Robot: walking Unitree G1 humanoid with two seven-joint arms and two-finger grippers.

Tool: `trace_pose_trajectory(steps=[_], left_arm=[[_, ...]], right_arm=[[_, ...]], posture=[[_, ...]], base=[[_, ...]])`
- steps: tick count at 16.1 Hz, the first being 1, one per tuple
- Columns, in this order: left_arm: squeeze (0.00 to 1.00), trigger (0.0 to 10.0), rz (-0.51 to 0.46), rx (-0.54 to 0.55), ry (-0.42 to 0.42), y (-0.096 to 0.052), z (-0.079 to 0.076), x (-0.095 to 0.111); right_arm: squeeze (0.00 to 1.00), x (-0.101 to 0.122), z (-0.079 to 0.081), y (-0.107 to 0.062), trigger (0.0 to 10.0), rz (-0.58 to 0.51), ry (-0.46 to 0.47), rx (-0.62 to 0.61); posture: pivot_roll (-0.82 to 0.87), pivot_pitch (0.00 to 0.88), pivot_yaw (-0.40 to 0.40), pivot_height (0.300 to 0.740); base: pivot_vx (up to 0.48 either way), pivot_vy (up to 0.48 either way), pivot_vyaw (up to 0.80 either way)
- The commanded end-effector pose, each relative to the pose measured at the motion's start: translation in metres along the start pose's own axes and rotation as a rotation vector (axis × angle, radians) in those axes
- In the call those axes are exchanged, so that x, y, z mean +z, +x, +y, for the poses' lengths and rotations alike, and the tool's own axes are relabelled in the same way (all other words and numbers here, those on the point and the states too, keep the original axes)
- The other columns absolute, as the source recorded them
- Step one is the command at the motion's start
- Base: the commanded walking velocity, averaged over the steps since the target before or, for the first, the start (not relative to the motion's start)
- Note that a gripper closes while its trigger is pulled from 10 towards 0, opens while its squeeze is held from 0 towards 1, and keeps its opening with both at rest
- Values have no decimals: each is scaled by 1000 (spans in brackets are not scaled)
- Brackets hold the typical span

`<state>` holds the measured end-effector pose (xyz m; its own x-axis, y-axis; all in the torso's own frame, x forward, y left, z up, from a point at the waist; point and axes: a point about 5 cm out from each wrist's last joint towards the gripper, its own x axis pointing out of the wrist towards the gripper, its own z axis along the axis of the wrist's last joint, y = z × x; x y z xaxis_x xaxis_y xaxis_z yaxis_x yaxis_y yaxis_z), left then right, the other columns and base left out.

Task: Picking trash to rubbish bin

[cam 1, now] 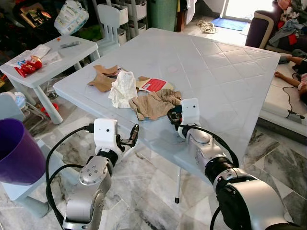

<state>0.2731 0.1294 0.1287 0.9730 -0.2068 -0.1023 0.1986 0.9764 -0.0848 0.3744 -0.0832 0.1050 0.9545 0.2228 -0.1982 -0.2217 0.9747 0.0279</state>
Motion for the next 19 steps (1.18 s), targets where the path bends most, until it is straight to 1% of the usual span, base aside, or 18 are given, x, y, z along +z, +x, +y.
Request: trace_pose_trajectory(steps=[1, 7, 10, 12, 13, 14, 16, 19], left_arm=[[0, 10000, -4, 6, 9, 2, 0, 1], [0, 10000, -16, 16, 3, 6, 0, 3], [0, 10000, -25, 23, 1, 7, 0, 3], [0, 10000, -49, 68, 5, 8, 5, 7], [0, 10000, -69, 115, 9, 11, 13, 11], [0, 10000, -80, 137, 7, 13, 17, 13], [0, 10000, -94, 167, 16, 21, 27, 20], [0, 10000, -105, 164, 17, 26, 32, 24]], right_arm=[[0, 0, 0, 0, 0, -7, 6, -6], [0, 4, -3, 0, 0, -29, -4, -15], [0, 10, -10, 0, 0, -58, -1, -38], [0, 21, -19, 0, 0, -114, 6, -59], [0, 29, -29, -1, 0, -162, 2, -75], [0, 33, -36, -3, 0, -188, -4, -81], [0, 35, -50, -13, 0, -258, -9, -90], [0, 38, -54, -25, 0, -317, -19, -92]], posture=[[217, 61, 16, 740], [208, 58, 7, 740], [203, 58, 4, 740], [187, 55, 1, 740], [171, 53, 1, 740], [159, 52, 2, 740], [124, 50, 8, 740], [103, 48, 15, 740]], base=[[0, 0, 0], [0, 0, 0], [0, 0, 0], [0, 0, 0], [0, 0, 0], [0, 0, 0], [0, 0, 0], [0, 0, 0]])
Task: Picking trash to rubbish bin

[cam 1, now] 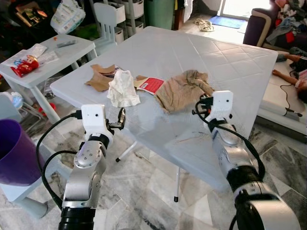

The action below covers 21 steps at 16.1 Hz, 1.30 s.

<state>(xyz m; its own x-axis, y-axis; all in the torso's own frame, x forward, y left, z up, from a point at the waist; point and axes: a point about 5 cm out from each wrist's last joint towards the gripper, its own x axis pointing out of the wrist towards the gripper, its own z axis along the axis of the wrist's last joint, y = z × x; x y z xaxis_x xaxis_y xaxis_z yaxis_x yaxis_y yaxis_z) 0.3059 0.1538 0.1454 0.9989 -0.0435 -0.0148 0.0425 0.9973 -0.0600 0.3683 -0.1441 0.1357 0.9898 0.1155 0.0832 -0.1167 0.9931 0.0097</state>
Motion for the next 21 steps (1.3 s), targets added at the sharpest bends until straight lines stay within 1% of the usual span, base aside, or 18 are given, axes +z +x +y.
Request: trace_pose_trajectory(steps=[1, 2, 3, 4, 6, 9, 21], left_arm=[[0, 10000, -17, 4, 0, 5, 4, 5], [0, 10000, -26, 11, -15, 8, 7, 7], [0, 10000, -31, 13, -25, 9, 8, 8], [0, 10000, -37, 9, -22, 9, 8, 9], [0, 10000, -50, -6, -13, 10, 6, 12], [0, 10000, -47, -4, -17, 9, 7, 10], [0, 10000, -29, 4, -9, 9, 8, 7]], right_arm=[[0, 15, 5, -5, 0, -71, -3, 28], [0, 21, 8, -13, 0, -96, 0, 43], [0, 24, 10, -18, 0, -105, 5, 53], [0, 25, 11, -19, 0, -107, 8, 58], [0, 26, 12, -21, 0, -102, 9, 64], [0, 29, 15, -26, 0, -76, 14, 65], [0, 31, 16, -29, 0, -51, 4, 70]], posture=[[95, 48, 20, 740], [91, 47, 22, 740], [88, 45, 24, 740], [88, 44, 24, 740], [91, 43, 25, 740], [92, 43, 25, 740], [97, 52, 28, 740]], base=[[0, 0, 0], [0, 0, 0], [0, 0, 0], [0, 0, 0], [326, 0, 0], [344, 0, 0], [379, 0, 0]])
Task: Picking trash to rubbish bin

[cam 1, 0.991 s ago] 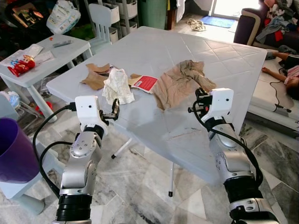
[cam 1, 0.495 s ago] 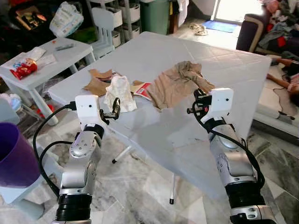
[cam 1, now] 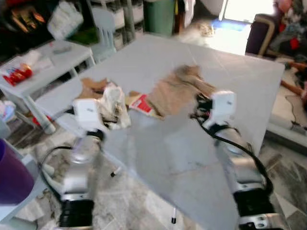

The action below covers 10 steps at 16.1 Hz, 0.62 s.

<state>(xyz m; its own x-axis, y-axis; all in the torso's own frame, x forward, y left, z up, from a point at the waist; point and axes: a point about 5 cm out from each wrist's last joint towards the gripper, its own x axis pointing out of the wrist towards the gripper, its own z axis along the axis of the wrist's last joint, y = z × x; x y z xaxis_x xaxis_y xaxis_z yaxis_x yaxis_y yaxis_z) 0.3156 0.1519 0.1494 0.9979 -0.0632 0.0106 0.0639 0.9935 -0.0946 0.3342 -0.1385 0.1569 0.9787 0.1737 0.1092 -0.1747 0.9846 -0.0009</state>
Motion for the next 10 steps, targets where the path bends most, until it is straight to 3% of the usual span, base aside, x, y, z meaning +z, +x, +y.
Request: trace_pose_trajectory(steps=[1, 3, 7, 9, 10], left_arm=[[0, 10000, -3, 25, 26, -1, 10, 3], [0, 10000, -2, 26, 27, -1, 10, 2], [0, 10000, 36, 153, 42, 0, 24, -3], [0, 10000, 58, 158, 25, 2, 27, -7], [0, 10000, 113, 141, 34, 5, 25, -13]], right_arm=[[0, 7, 7, 3, 0, -25, 8, 11], [0, 8, 7, 3, 0, -24, 7, 12], [0, 8, 7, 3, 0, -22, 6, 12], [0, 8, 7, 3, 0, -22, 6, 10], [0, 9, 7, 3, 0, -23, 5, 9]], posture=[[97, 52, 28, 740], [97, 52, 28, 740], [96, 54, 29, 740], [94, 54, 28, 740], [91, 56, 28, 740]], base=[[382, 0, 0], [382, 0, 0], [0, 0, 0], [0, 0, 0], [0, 0, 0]])
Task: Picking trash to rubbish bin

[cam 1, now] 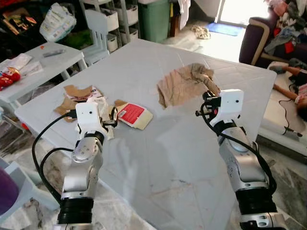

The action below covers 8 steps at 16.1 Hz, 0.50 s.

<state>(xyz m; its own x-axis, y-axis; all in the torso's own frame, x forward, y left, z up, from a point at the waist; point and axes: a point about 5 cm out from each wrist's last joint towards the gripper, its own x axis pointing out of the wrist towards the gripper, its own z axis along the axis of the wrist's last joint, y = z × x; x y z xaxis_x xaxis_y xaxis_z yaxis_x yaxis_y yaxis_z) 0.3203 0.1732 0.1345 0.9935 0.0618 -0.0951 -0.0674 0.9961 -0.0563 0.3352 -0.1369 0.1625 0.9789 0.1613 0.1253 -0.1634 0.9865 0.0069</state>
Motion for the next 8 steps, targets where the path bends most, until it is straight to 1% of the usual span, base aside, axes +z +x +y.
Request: trace_pose_trajectory(steps=[1, 4, 8], left_arm=[[0, 10000, 43, 10, 13, 4, 1, -3], [0, 10000, 47, 59, 4, 12, 5, -3], [0, 10000, 61, 83, 5, 16, 9, -7]], right_arm=[[0, 3, 5, 1, 0, -7, -3, 22], [0, 3, 1, -1, 0, -5, -9, 11], [0, 4, 1, -2, 0, -5, -13, 13]], posture=[[91, 56, 28, 740], [75, 54, 31, 740], [68, 53, 23, 740]], base=[[0, 0, 0], [0, 0, 0], [0, 0, 0]])
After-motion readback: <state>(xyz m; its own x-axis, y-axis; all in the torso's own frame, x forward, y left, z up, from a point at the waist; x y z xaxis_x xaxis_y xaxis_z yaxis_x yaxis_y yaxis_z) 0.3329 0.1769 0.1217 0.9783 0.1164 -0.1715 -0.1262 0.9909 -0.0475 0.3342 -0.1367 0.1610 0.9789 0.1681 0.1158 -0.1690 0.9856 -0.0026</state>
